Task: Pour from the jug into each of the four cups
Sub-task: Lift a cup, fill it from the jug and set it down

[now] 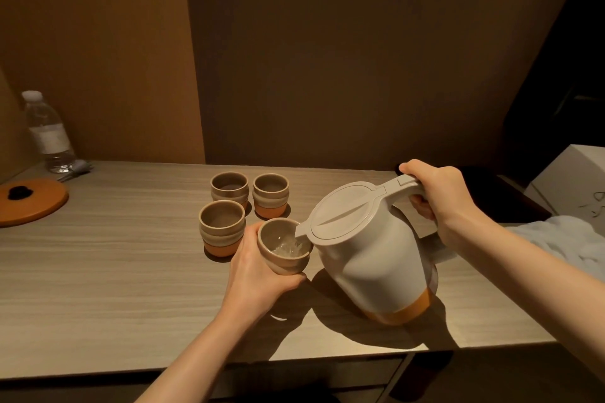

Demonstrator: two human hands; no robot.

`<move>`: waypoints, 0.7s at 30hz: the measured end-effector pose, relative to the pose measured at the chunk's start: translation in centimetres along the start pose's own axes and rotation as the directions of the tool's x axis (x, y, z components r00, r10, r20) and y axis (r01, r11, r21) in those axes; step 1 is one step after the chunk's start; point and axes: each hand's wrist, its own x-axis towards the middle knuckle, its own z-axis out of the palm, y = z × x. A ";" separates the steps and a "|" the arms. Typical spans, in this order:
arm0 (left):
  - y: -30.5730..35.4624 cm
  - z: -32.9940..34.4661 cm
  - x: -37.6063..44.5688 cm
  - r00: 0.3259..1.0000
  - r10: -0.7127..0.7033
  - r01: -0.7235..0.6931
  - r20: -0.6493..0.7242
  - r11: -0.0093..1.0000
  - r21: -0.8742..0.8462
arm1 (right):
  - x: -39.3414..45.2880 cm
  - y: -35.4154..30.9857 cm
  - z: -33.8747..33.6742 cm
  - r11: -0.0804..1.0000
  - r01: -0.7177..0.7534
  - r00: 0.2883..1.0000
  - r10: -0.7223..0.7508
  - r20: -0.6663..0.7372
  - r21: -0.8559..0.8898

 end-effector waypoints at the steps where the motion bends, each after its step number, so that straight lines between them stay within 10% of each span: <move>1: 0.0 0.0 0.0 1.000 -0.001 0.001 0.000 1.000 0.001 | 0.0 0.0 0.0 1.000 0.000 1.000 0.000 0.003 -0.004; 21: 0.1 0.8 -0.1 0.999 -0.040 0.039 -0.010 0.997 -0.060 | 0.4 0.6 -0.5 1.000 0.010 1.000 -0.010 -0.015 0.004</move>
